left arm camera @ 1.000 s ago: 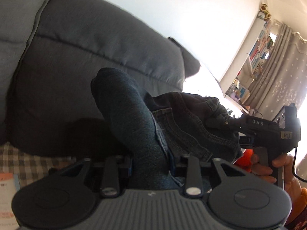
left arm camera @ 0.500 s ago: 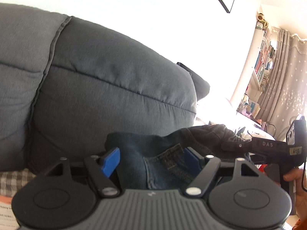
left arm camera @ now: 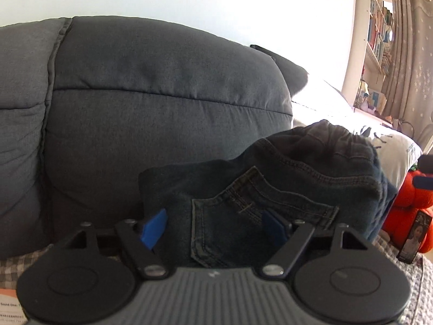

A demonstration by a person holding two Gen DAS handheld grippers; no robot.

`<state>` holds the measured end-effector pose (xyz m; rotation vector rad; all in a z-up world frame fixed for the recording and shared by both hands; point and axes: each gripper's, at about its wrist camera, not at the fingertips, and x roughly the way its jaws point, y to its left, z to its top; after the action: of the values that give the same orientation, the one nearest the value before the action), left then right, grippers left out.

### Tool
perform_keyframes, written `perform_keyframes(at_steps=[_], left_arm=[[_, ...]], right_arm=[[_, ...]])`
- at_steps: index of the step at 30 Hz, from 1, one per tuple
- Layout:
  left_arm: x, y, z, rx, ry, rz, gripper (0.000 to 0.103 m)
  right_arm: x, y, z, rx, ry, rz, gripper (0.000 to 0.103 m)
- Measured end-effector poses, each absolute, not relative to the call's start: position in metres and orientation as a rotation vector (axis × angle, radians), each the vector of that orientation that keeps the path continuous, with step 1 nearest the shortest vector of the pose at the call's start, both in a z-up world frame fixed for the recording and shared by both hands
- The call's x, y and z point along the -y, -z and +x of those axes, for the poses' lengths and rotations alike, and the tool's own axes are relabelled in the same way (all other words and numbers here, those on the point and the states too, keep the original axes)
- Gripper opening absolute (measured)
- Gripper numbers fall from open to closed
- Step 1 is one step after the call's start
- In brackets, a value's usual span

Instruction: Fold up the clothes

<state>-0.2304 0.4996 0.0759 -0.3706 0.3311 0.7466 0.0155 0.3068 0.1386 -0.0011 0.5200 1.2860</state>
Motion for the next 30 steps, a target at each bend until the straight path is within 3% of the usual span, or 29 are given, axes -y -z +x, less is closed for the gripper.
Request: perform_keyframes(at_steps=[13,30], left_arm=[[-0.404,-0.086,-0.229,-0.416,-0.825,-0.437,0.102],[-0.331,-0.022,-0.218,-0.639,-1.023,-0.545,0.103]], right_arm=[[-0.243,-0.110,-0.016,-0.544,-1.257,-0.003,0.103],[-0.167,-0.038,-0.057,-0.710,-1.080,-0.090,0.103]])
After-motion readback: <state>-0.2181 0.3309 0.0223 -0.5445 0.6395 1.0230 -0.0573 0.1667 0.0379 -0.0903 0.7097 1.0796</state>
